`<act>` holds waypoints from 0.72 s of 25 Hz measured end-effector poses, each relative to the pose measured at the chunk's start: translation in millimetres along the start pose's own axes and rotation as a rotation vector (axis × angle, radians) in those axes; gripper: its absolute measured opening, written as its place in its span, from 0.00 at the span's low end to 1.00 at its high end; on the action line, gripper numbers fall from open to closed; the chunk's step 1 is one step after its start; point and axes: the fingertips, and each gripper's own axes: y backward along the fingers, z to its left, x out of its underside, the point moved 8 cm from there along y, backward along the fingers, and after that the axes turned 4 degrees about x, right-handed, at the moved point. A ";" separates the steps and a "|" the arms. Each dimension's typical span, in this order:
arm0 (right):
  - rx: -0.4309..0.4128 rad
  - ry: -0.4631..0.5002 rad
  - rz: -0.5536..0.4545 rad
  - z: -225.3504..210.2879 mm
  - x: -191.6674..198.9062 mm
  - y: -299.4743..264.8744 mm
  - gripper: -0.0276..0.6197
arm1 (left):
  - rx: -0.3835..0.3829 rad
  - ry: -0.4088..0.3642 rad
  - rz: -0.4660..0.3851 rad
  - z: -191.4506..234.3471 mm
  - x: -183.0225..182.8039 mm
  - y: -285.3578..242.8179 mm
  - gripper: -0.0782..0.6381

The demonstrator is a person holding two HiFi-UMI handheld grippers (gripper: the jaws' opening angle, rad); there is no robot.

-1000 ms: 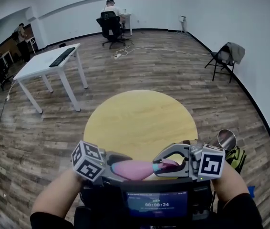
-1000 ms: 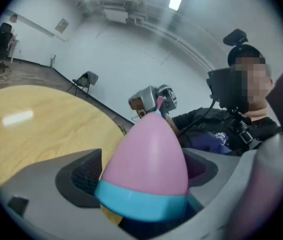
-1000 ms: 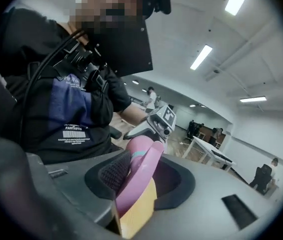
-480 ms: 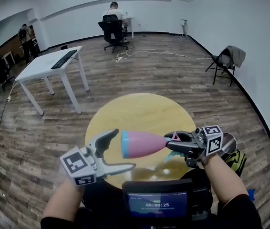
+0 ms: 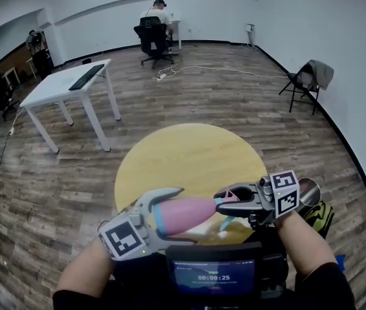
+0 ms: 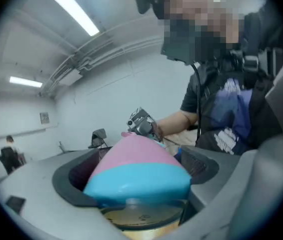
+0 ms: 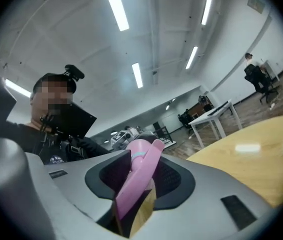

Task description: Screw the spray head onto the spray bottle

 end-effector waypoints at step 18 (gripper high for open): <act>-0.001 0.056 -0.161 -10.5 -3.9 17.8 0.27 | 0.004 0.510 -0.362 41.8 -3.4 31.4 0.87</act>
